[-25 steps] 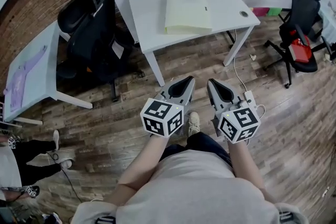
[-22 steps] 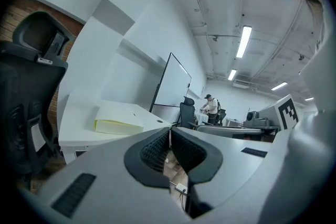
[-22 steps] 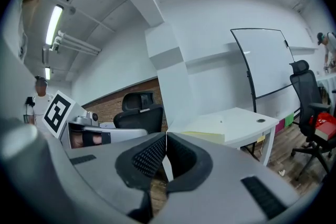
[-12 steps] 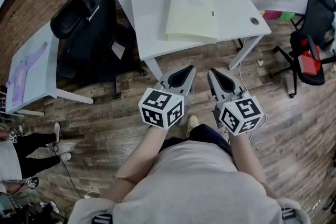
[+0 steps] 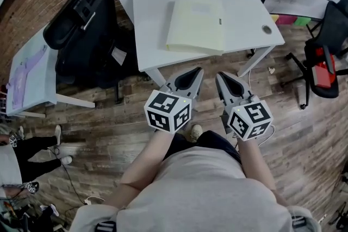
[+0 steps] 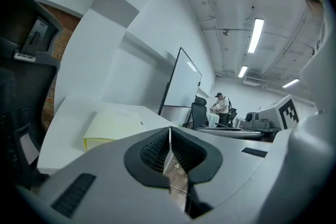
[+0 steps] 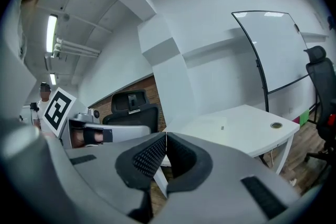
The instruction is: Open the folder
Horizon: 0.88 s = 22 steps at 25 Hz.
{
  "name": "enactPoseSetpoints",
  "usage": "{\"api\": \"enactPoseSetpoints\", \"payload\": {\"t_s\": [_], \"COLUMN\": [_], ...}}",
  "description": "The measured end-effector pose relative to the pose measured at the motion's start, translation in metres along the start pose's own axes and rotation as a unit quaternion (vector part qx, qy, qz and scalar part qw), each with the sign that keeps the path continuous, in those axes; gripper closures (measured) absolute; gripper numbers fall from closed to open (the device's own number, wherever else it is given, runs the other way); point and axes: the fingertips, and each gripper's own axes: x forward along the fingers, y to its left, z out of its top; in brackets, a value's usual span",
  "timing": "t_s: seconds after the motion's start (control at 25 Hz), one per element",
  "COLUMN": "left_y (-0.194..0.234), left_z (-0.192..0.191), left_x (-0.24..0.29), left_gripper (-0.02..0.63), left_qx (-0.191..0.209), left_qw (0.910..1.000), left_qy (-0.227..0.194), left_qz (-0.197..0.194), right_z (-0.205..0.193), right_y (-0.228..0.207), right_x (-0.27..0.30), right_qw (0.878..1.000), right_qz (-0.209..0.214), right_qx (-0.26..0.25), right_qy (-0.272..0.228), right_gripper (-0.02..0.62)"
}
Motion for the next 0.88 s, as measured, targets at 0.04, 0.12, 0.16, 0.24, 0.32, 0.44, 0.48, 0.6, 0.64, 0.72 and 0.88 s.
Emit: {"api": "enactPoseSetpoints", "payload": {"t_s": [0.04, 0.12, 0.16, 0.24, 0.32, 0.44, 0.48, 0.6, 0.64, 0.72, 0.88], "left_y": [0.001, 0.003, 0.004, 0.007, 0.012, 0.02, 0.023, 0.029, 0.031, 0.034, 0.041], "left_z": [0.0, -0.001, -0.002, -0.004, -0.005, -0.007, -0.006, -0.005, -0.005, -0.003, -0.001], "left_x": [0.003, 0.009, 0.011, 0.014, 0.016, 0.018, 0.02, 0.024, 0.025, 0.03, 0.044], "left_gripper": [0.578, 0.578, 0.578, 0.578, 0.578, 0.578, 0.578, 0.578, 0.578, 0.578, 0.578], "left_qx": [-0.001, -0.003, -0.003, -0.004, -0.006, -0.012, -0.012, -0.011, -0.009, 0.004, 0.034], "left_qw": [1.0, 1.0, 1.0, 0.9999, 0.9998, 0.9997, 0.9997, 0.9997, 0.9997, 0.9994, 0.9983], "left_qy": [0.002, 0.005, 0.007, 0.012, 0.016, 0.018, 0.018, 0.022, 0.024, 0.032, 0.043], "left_qz": [0.0, 0.001, 0.001, 0.001, 0.004, 0.008, 0.008, 0.004, -0.001, -0.01, -0.022], "right_z": [-0.001, -0.003, -0.005, -0.008, -0.01, -0.012, -0.013, -0.015, -0.014, -0.012, -0.011], "right_y": [-0.002, -0.006, -0.007, -0.009, -0.011, -0.015, -0.017, -0.022, -0.023, -0.026, -0.039], "right_x": [0.002, 0.006, 0.008, 0.013, 0.016, 0.02, 0.022, 0.029, 0.031, 0.037, 0.047], "right_qw": [1.0, 1.0, 1.0, 1.0, 1.0, 1.0, 1.0, 0.999, 0.999, 0.999, 0.998], "right_qz": [0.001, 0.002, 0.001, -0.001, -0.004, -0.008, -0.01, -0.019, -0.022, -0.026, -0.039], "right_qx": [0.002, 0.006, 0.007, 0.003, 0.0, 0.006, 0.007, 0.011, 0.012, 0.013, 0.032], "right_qy": [0.001, 0.006, 0.009, 0.017, 0.022, 0.022, 0.024, 0.029, 0.029, 0.029, 0.028], "right_gripper": [0.574, 0.574, 0.574, 0.573, 0.572, 0.572, 0.572, 0.573, 0.572, 0.572, 0.572]}}
